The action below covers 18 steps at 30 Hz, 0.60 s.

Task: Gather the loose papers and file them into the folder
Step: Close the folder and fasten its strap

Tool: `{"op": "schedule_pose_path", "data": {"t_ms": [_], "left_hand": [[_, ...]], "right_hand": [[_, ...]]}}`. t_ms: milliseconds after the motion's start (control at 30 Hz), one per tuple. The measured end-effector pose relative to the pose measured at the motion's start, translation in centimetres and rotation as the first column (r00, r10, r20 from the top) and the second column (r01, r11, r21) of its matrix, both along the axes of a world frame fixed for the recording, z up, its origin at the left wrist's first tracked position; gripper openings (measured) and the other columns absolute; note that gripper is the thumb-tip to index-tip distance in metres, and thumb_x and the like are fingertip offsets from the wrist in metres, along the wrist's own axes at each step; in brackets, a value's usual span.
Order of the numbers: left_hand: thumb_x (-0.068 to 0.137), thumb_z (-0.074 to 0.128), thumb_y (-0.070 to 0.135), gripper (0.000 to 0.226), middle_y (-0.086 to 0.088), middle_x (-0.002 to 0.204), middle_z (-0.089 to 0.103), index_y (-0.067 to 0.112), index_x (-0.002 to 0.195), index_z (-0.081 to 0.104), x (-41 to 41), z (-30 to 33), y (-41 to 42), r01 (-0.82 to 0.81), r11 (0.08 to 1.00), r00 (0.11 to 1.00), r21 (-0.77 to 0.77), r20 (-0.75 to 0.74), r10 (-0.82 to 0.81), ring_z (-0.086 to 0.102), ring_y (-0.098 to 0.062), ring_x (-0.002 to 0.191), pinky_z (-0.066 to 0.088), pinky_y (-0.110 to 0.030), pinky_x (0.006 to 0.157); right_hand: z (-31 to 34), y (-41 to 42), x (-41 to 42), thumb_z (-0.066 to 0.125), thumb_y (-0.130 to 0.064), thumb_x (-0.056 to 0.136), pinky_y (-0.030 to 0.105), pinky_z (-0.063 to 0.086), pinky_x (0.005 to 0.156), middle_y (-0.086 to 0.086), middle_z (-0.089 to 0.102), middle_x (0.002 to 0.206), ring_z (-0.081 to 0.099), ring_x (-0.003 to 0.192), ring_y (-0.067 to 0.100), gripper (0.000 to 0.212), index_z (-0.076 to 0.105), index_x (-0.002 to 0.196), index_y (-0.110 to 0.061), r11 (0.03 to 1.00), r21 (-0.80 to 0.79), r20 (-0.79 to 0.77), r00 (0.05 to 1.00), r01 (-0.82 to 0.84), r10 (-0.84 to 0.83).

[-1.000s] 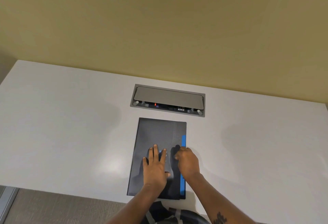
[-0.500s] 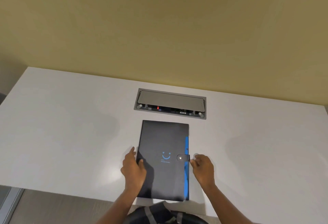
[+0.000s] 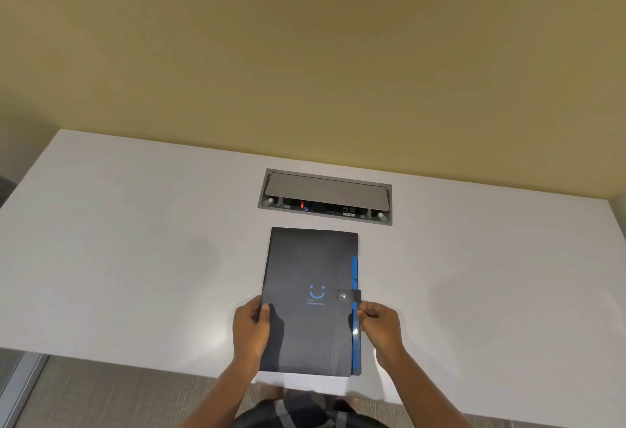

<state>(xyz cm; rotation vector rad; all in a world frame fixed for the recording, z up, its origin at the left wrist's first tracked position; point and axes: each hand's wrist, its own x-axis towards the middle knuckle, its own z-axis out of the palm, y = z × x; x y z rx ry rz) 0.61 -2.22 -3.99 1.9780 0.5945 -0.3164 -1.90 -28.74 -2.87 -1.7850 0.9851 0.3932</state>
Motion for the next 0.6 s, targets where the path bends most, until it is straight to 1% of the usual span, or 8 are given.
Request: {"op": "schedule_pose_path", "data": {"t_ms": [67,133,200,267,300,367,467,600], "left_hand": [[0.103,0.06,0.02,0.017,0.006,0.093,0.074,0.032,0.095,0.068,-0.1,-0.2,0.3,-0.085,0.995,0.996,-0.058,-0.022,0.084,0.071,-0.016,0.09,0.058,-0.035,0.094],[0.103,0.06,0.026,0.009,0.004,0.097,0.073,0.029,0.099,0.068,-0.3,-0.4,0.8,-0.17,0.982,0.985,-0.086,-0.029,0.168,0.07,-0.019,0.093,0.056,-0.039,0.097],[0.103,0.059,0.029,0.012,0.001,0.1,0.072,0.026,0.104,0.07,-0.5,-0.5,1.6,-0.228,0.968,0.974,-0.106,-0.024,0.227,0.069,-0.021,0.096,0.055,-0.039,0.099],[0.104,0.057,0.033,0.023,-0.003,0.105,0.072,0.017,0.114,0.07,-0.5,-0.7,2.9,-0.273,0.956,0.962,-0.11,-0.031,0.271,0.069,-0.022,0.099,0.055,-0.039,0.1],[0.104,0.057,0.034,0.025,-0.003,0.104,0.072,0.016,0.114,0.07,-0.4,-0.7,3.7,-0.294,0.949,0.956,-0.115,-0.032,0.292,0.069,-0.021,0.097,0.055,-0.038,0.097],[0.104,0.055,0.038,0.025,-0.001,0.095,0.071,0.018,0.105,0.07,-0.1,-0.4,5.4,-0.33,0.937,0.944,-0.116,-0.025,0.33,0.068,-0.018,0.09,0.053,-0.035,0.09],[0.104,0.053,0.041,0.023,0.007,0.089,0.068,0.029,0.09,0.066,0.6,0.3,8.6,-0.371,0.924,0.928,-0.093,-0.006,0.372,0.065,-0.013,0.085,0.049,-0.034,0.085],[0.104,0.051,0.043,0.035,-0.008,0.086,0.07,0.018,0.087,0.068,2.1,0.6,13.3,-0.391,0.919,0.919,-0.052,0.022,0.392,0.066,-0.026,0.084,0.051,-0.038,0.083]], "right_hand": [[0.0,0.7,0.0,0.06,0.006,0.091,0.035,0.05,0.072,0.03,0.071,0.096,0.056,0.075,0.021,0.016,0.075,0.089,0.004,0.999,-0.01,0.002,0.999,-0.036,0.036],[0.0,1.6,0.1,0.056,0.008,0.091,0.032,0.047,0.071,0.031,0.071,0.098,0.055,0.075,0.021,0.018,0.074,0.09,0.006,0.999,-0.004,-0.001,0.999,-0.042,0.042],[0.1,2.8,0.5,0.055,0.008,0.092,0.031,0.047,0.071,0.03,0.072,0.098,0.057,0.076,0.02,0.021,0.075,0.09,0.004,0.999,-0.003,0.003,0.999,-0.04,0.04],[0.1,4.1,1.0,0.055,0.005,0.094,0.029,0.048,0.071,0.028,0.073,0.097,0.059,0.077,0.019,0.021,0.076,0.09,0.003,0.999,-0.004,0.006,0.999,-0.05,0.05],[0.2,4.9,1.3,0.055,0.004,0.094,0.028,0.049,0.07,0.027,0.073,0.096,0.059,0.076,0.018,0.021,0.076,0.089,0.002,0.998,-0.004,0.01,0.998,-0.063,0.063],[0.1,6.6,2.1,0.057,0.002,0.095,0.027,0.05,0.068,0.024,0.074,0.094,0.06,0.075,0.018,0.02,0.076,0.088,0.0,0.996,0.006,0.017,0.996,-0.092,0.092],[-0.1,9.5,3.6,0.06,0.001,0.096,0.025,0.051,0.068,0.021,0.074,0.094,0.063,0.076,0.019,0.018,0.076,0.089,-0.002,0.989,0.028,0.025,0.989,-0.148,0.147],[-0.2,13.8,6.2,0.058,-0.002,0.097,0.026,0.048,0.066,0.025,0.072,0.099,0.059,0.075,0.017,0.016,0.073,0.093,0.001,0.97,0.064,0.016,0.972,-0.235,0.234]]}}
